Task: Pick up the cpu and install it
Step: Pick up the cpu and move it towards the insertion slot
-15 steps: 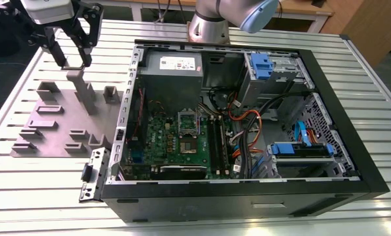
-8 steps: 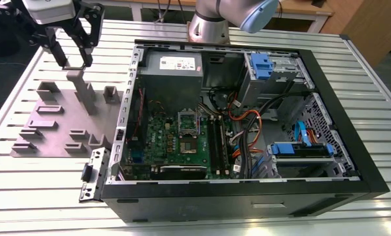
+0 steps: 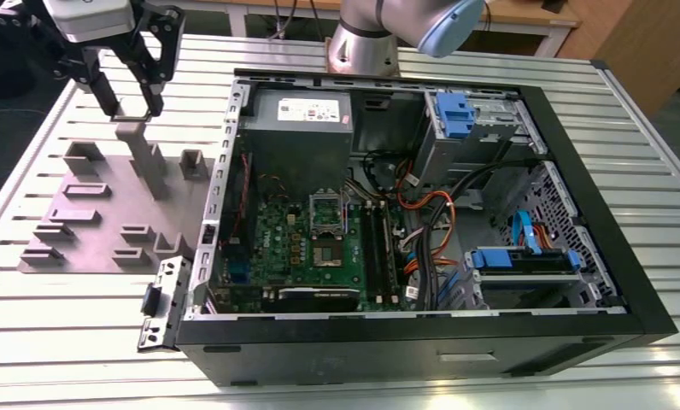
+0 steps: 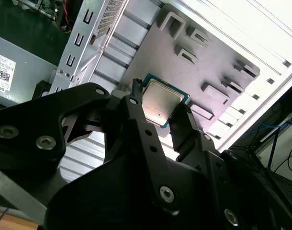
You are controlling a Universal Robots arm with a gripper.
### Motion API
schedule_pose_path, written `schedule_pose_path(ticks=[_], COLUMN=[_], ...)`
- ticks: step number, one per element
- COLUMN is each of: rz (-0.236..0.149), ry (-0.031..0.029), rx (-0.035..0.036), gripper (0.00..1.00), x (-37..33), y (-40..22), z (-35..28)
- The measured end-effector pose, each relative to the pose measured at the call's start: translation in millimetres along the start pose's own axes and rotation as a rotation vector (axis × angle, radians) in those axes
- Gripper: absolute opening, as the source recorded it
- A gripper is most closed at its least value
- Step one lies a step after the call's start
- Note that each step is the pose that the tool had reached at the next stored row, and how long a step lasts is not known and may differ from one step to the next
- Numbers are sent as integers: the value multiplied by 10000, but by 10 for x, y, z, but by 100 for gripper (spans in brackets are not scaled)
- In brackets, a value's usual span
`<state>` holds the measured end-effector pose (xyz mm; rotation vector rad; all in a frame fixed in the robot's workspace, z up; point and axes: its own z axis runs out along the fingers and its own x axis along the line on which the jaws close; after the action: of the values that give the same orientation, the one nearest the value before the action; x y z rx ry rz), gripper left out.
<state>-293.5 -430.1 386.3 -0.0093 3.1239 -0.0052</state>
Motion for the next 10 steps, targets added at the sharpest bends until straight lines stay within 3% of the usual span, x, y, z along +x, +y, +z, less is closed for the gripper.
schedule_pose_path(ticks=[10], rz=[0], ry=[1], rx=[1], gripper=[47], x=[-25], y=[0], z=[0])
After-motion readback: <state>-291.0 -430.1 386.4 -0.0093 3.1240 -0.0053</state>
